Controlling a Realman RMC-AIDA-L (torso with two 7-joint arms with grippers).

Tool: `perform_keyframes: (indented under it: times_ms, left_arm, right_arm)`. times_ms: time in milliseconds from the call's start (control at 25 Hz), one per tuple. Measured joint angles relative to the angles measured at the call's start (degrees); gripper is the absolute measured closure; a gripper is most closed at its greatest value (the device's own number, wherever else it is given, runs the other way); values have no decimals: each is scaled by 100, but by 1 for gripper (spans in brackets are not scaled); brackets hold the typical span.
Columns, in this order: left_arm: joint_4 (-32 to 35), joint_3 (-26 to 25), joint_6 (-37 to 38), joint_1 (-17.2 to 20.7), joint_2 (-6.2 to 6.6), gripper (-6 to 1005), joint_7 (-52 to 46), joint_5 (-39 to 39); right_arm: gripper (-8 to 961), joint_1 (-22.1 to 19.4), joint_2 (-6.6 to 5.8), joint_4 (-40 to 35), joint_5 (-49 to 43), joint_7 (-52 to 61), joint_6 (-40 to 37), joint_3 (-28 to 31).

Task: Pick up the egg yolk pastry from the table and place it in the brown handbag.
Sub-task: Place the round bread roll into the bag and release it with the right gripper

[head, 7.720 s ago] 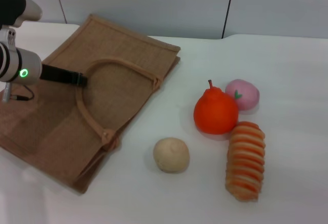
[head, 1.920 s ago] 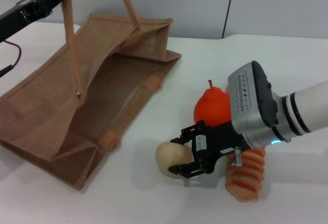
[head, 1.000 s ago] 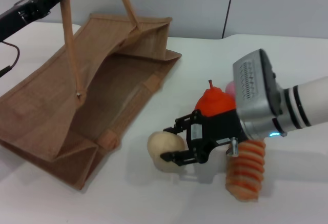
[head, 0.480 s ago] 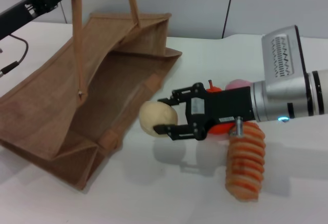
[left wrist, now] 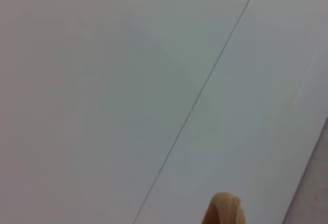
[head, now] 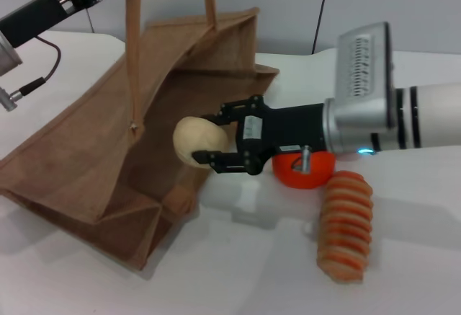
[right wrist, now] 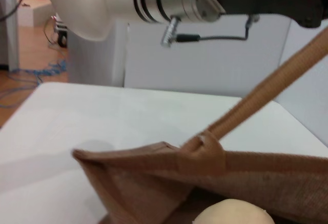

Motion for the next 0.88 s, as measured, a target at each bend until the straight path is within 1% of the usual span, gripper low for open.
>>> perform_keyframes:
  times_ms: [200, 400, 680, 880]
  left_arm:
    - [0, 0, -163, -34, -18, 880, -8, 0]
    - [0, 0, -317, -86, -22, 880, -15, -19]
    - [-1, -3, -545, -130, -60, 880, -67, -45]
    - [-1, -12, -712, -187, -84, 879, -116, -48]
  right_arm:
    - [385, 118, 3, 354, 0, -305, 614, 239]
    - [389, 153, 3, 551, -1, -535, 1051, 477]
    - [395, 203, 12, 1138, -1, -1341, 2302, 1226]
    - [400, 151, 29, 1351, -8, -1952, 2820, 1831]
